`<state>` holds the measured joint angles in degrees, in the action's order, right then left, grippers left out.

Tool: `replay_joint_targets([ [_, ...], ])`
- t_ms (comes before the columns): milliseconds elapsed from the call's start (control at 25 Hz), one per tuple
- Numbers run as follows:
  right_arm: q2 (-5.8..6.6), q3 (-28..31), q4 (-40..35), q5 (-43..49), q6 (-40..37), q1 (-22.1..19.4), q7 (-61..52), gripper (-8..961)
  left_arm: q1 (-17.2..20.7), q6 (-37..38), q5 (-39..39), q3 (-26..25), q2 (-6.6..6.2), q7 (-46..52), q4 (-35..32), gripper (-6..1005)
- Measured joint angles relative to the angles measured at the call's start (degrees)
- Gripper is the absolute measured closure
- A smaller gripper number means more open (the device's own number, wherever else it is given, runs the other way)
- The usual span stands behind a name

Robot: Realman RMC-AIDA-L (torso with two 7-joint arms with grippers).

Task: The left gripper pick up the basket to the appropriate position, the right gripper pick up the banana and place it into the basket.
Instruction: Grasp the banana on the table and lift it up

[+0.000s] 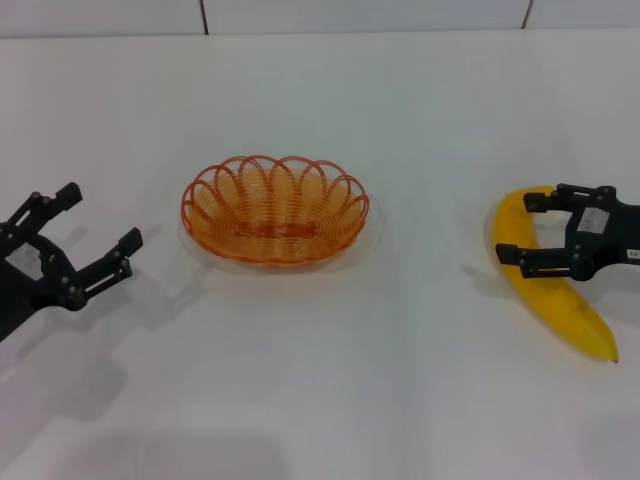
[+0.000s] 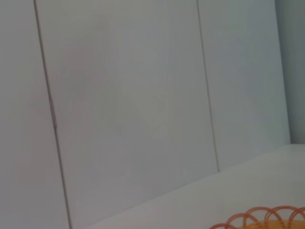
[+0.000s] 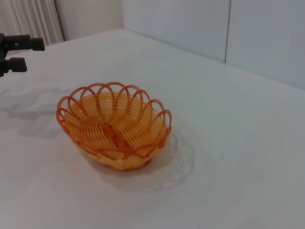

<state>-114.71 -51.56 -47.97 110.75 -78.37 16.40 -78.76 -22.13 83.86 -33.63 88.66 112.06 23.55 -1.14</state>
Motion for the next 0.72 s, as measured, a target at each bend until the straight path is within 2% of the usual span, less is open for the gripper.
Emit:
replay_joint_targets([
  [120, -0.05, -0.16, -2.02, 2.27, -1.41, 0.43, -3.91, 118, -0.07, -1.13, 0.08, -0.50, 0.17, -0.65, -0.03, 91],
  [400, 0.01, -0.07, -3.19, 4.96, -2.57, 0.50, -5.05, 119, 0.25, -4.19, 0.06, -3.28, 2.26, -3.74, -0.01, 91],
  [720, 1.18, 1.17, -2.55, 5.73, -1.45, 0.40, -6.30, 120, 0.98, -3.61, 0.01, -4.29, 3.24, -5.15, -0.16, 91],
])
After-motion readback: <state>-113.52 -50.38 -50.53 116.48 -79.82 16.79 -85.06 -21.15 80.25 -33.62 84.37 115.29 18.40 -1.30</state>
